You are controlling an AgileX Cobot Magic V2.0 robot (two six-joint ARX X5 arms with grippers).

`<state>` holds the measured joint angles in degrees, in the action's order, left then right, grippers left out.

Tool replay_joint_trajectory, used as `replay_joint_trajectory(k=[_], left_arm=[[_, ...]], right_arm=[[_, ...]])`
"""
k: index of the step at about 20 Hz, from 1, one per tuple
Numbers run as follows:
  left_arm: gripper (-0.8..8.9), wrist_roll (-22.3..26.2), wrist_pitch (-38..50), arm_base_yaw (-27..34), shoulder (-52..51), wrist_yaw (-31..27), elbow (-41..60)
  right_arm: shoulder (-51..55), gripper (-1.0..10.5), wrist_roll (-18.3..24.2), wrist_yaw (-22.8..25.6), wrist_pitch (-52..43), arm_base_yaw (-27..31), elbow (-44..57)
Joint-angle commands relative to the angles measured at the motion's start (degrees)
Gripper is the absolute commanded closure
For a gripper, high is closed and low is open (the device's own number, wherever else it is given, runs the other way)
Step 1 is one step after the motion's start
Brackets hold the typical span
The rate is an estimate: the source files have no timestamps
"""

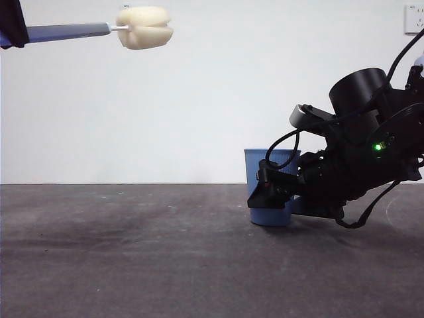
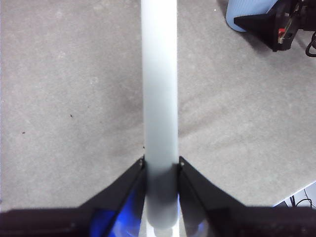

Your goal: Pick up the cup brush,pick up the cup,insert the brush into the cup,clean the cup,put the cup brush back,put the cup back to the fixed position on the table

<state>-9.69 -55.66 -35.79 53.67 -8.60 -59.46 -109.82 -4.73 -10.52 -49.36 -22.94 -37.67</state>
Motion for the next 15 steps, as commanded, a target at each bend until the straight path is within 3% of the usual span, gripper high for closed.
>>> replay_joint_trajectory(k=[1,3,7,12,15], left_arm=[[8.22,-0.6,0.5,-0.1,-0.1,-0.3,0.5],[8.22,-0.6,0.5,-0.1,-0.1,-0.3,0.5],[8.22,-0.6,0.2,-0.1,-0.1,-0.3,0.5],[8.22,0.9,0.0,-0.1,-0.1,-0.3,0.5],[8.22,2.8,-0.9,-0.1,-0.1,-0.3,0.5]], right_arm=[[-0.7,7.6,-0.4,0.0,-0.6,-0.2,0.4],[-0.7,7.9,-0.5,0.0,-0.5,-0.2,0.4],[-0.7,9.4,-0.4,0.0,-0.2,-0.2,0.4],[-0.4,9.6,-0.4,0.0,0.7,-0.4,0.4],[5.4,9.6,2.6,0.2,9.8,-1.2,0.4]])
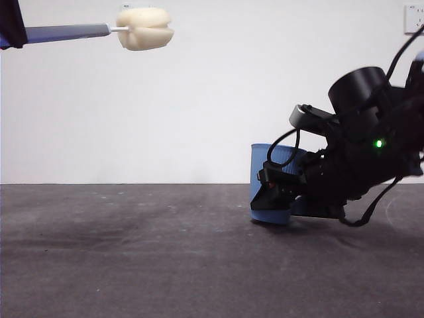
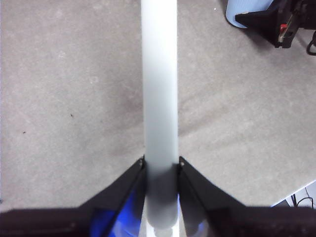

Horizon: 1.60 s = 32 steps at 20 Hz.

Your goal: Pick up the cup brush,pick up the cup,insert the brush into the cup,clean the cup,put the cup brush back,put the cup back to the fixed position on the table

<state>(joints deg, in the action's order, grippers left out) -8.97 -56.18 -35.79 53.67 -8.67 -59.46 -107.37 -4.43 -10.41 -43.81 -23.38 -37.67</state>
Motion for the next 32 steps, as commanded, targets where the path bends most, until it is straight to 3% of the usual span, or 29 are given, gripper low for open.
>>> replay_joint_trajectory(k=[1,8,13,15,19,24,26,32], left_arm=[[8.22,3.4,-0.9,-0.1,-0.1,-0.2,0.5],[8.22,13.0,-3.5,-0.1,0.2,0.1,0.5],[8.22,21.2,-5.0,-0.1,1.6,0.2,0.5],[8.22,24.5,-5.0,-0.1,3.0,0.2,0.5],[8.22,27.2,-3.9,-0.3,7.2,3.8,0.5],[8.22,27.3,-0.9,-1.9,10.2,4.5,0.5],[8.22,27.3,-0.9,-2.8,10.8,4.6,0.5],[8.22,27.2,-0.9,-6.4,13.3,4.7,0.5]], right_arm=[[6.0,9.6,4.5,0.7,8.3,-1.2,0.4],[27.3,9.6,18.4,10.9,41.9,-4.3,-0.8],[31.4,9.6,29.7,21.4,60.0,-6.5,-4.2],[31.4,9.6,36.2,26.1,65.5,-7.7,-6.5],[31.4,9.6,47.4,34.8,69.0,-10.1,-12.2],[31.2,9.6,65.9,43.4,69.8,-13.0,-14.8],[31.1,9.6,69.4,45.3,69.5,-13.9,-14.8],[31.1,9.6,69.9,45.4,69.2,-16.3,-14.8]])
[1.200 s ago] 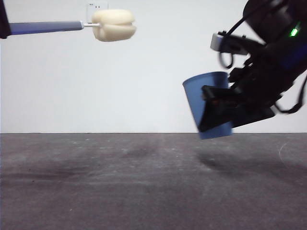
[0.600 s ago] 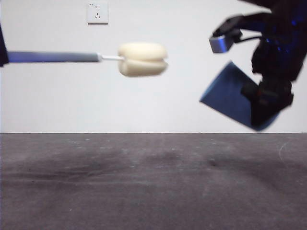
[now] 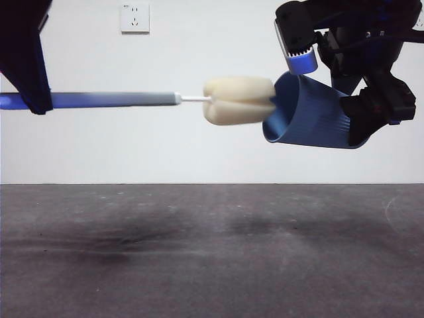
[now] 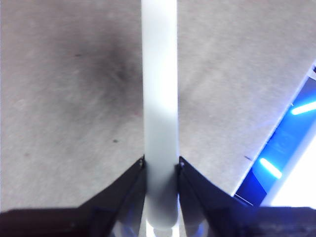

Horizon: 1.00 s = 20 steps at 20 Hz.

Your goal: Pick up the cup brush,pick up the cup,insert the brush into the cup,clean the cup,put the cup brush back,put the cup back to the fixed position on the table

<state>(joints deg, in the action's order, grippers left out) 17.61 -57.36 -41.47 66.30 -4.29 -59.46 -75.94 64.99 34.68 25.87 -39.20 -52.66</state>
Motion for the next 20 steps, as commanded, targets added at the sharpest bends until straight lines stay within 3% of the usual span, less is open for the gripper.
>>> replay_joint_trajectory(k=[1,7,20], left_arm=[[8.22,0.6,0.3,-1.3,1.1,0.3,0.5],[8.22,0.5,3.2,-2.4,4.3,1.1,0.5],[8.22,-5.2,9.3,-3.7,10.6,7.3,-3.6]], right_arm=[[-0.3,9.6,0.5,0.4,-0.5,-0.7,0.2],[-0.3,9.6,4.7,1.9,-0.4,-3.8,0.2],[-1.6,9.6,4.9,3.3,0.2,-11.9,0.2]])
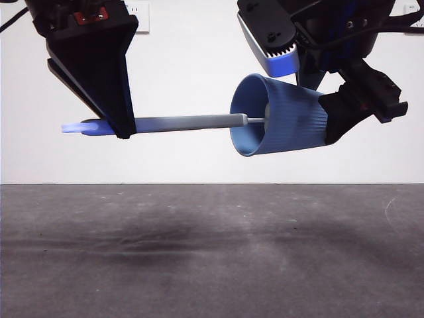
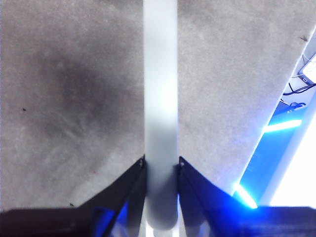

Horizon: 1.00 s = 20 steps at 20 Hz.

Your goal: Pick up the cup brush,pick up the cup,insert the brush into the cup,clean the cup,put the cup brush back,put the cup back to the fixed position on the table

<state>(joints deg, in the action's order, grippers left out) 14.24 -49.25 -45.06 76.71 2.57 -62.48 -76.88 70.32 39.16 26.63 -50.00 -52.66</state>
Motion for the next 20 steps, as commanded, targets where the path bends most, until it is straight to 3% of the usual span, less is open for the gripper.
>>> replay_joint_trajectory(k=[1,7,13,20], left_arm=[[8.22,-2.2,0.1,0.1,0.2,0.4,-0.6],[8.22,-2.2,-9.6,2.5,-2.1,0.1,-0.6],[8.22,-2.2,-19.8,3.8,-8.4,-5.8,-0.6],[8.22,-2.2,-19.1,4.0,-9.7,-5.0,-0.6]], right_arm=[[-0.7,9.6,-0.4,-1.1,-0.5,-1.1,0.2],[-0.7,9.6,-2.3,0.0,0.7,-1.0,0.2],[-0.7,9.6,-3.9,0.0,1.1,-1.0,0.2],[-0.7,9.6,-3.9,0.0,1.1,-1.0,0.2]])
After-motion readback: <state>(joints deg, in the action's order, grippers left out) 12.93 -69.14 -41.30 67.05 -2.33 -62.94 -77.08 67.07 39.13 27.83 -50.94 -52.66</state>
